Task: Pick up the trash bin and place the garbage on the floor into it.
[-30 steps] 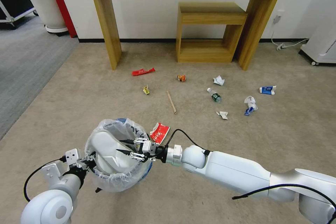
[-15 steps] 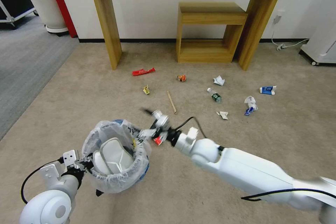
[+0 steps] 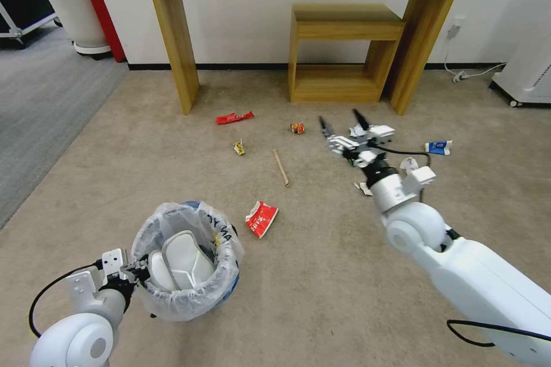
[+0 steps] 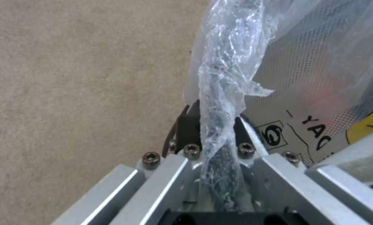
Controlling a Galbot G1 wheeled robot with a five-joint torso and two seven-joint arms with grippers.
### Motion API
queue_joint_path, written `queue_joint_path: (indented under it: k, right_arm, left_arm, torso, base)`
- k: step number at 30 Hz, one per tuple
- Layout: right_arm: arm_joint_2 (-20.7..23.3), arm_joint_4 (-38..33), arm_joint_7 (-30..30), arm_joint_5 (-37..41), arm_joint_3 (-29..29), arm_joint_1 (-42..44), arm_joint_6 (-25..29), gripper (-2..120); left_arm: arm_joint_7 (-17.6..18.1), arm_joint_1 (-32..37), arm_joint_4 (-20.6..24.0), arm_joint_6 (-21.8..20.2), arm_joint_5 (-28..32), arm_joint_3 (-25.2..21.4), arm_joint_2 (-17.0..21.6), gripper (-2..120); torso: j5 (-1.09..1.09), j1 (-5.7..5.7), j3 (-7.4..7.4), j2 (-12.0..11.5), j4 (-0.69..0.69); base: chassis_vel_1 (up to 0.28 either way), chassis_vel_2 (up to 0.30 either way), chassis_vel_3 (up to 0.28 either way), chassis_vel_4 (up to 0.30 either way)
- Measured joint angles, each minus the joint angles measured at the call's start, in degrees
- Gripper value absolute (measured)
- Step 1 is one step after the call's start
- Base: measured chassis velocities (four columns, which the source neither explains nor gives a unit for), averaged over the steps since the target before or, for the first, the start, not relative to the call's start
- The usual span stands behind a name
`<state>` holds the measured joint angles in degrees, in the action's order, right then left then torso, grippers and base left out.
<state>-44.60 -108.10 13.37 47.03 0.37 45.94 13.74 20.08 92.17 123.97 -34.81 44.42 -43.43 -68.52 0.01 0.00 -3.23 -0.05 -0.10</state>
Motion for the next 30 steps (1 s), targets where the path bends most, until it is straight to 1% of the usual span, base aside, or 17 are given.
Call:
queue_joint_path:
  k: [1, 3, 4, 5, 6, 7, 8, 9, 10, 12, 19, 30]
  right_arm:
    - [-0.2, -0.9, 3.3, -1.0, 3.4, 3.4, -2.0, 100]
    - [-0.4, -1.1, 4.3, -1.4, 4.5, 4.3, -2.6, 100]
    - [-1.2, -1.8, 6.9, -2.2, 8.5, 7.5, -4.1, 100]
    - [-1.8, -1.9, 8.2, -3.3, 11.2, 9.6, -4.7, 100]
    - [-1.8, -1.9, 8.2, -3.3, 11.2, 9.6, -4.7, 100]
    - [-2.4, -1.9, 8.8, -5.1, 13.7, 11.5, -5.1, 100]
    - [-2.6, -1.9, 8.8, -5.8, 14.7, 12.2, -5.1, 100]
    - [-3.4, -1.9, 8.9, -7.2, 17.4, 14.4, -5.1, 100]
    - [-3.4, -1.9, 8.9, -7.2, 17.4, 14.4, -5.1, 100]
    - [-4.8, -2.1, 9.1, -8.1, 20.4, 17.9, -5.0, 100]
    - [-6.6, -1.5, 9.1, -10.1, 22.4, 21.7, -4.5, 100]
    - [-7.8, -0.1, 9.0, -12.1, 22.3, 21.4, -3.2, 100]
  left_arm:
    - [-0.1, 0.2, 0.2, 0.0, -0.1, -0.3, 0.1, 1]
    - [-0.2, 0.2, 0.2, 0.0, 0.0, -0.3, 0.1, 1]
    - [-0.4, 0.5, 0.2, 0.2, 0.0, -0.7, 0.2, 1]
    - [-0.5, 0.7, 0.2, 0.3, 0.0, -1.1, 0.4, 1]
    - [-0.5, 0.7, 0.2, 0.3, 0.0, -1.1, 0.4, 1]
    - [-0.7, 0.9, 0.2, 0.5, 0.0, -1.4, 0.6, 1]
    - [-0.7, 1.0, 0.2, 0.5, 0.0, -1.6, 0.7, 1]
    - [-0.9, 1.1, 0.1, 0.7, 0.0, -1.8, 0.8, 1]
    - [-0.9, 1.1, 0.1, 0.7, 0.0, -1.8, 0.8, 1]
    - [-1.0, 1.1, -0.3, 0.9, 0.1, -2.0, 1.1, 1]
    - [-1.1, 1.0, -0.9, 1.0, 0.1, -2.0, 1.2, 1]
    - [-1.1, 0.7, -1.5, 1.1, 0.3, -2.1, 1.1, 1]
  torso:
    - [-0.01, 0.0, 0.0, 0.0, -0.01]
    - [0.0, 0.0, 0.0, 0.0, -0.01]
    - [0.0, 0.0, 0.0, 0.0, -0.03]
    - [-0.02, 0.0, 0.0, 0.0, -0.03]
    - [-0.02, 0.0, 0.0, 0.0, -0.03]
    - [0.01, 0.0, 0.0, 0.0, -0.03]
    - [0.01, 0.0, 0.0, 0.0, -0.02]
    - [-0.02, 0.0, 0.0, 0.0, -0.02]
    - [-0.02, 0.0, 0.0, 0.0, -0.02]
    - [0.0, 0.0, 0.0, 0.0, -0.03]
    - [-0.01, 0.0, 0.0, 0.0, -0.02]
    - [-0.01, 0.0, -0.01, 0.0, -0.02]
  base:
    - [0.0, 0.0, 0.0, 0.0]
    - [0.0, 0.0, 0.0, 0.0]
    - [0.0, 0.0, 0.0, 0.0]
    - [0.0, 0.0, 0.0, 0.0]
    - [0.0, 0.0, 0.0, 0.0]
    - [0.0, 0.0, 0.0, 0.0]
    - [0.0, 0.0, 0.0, 0.0]
    - [0.0, 0.0, 0.0, 0.0]
    - [0.0, 0.0, 0.0, 0.0]
    - [0.0, 0.0, 0.0, 0.0]
    - [0.0, 0.0, 0.0, 0.0]
    - [0.0, 0.0, 0.0, 0.0]
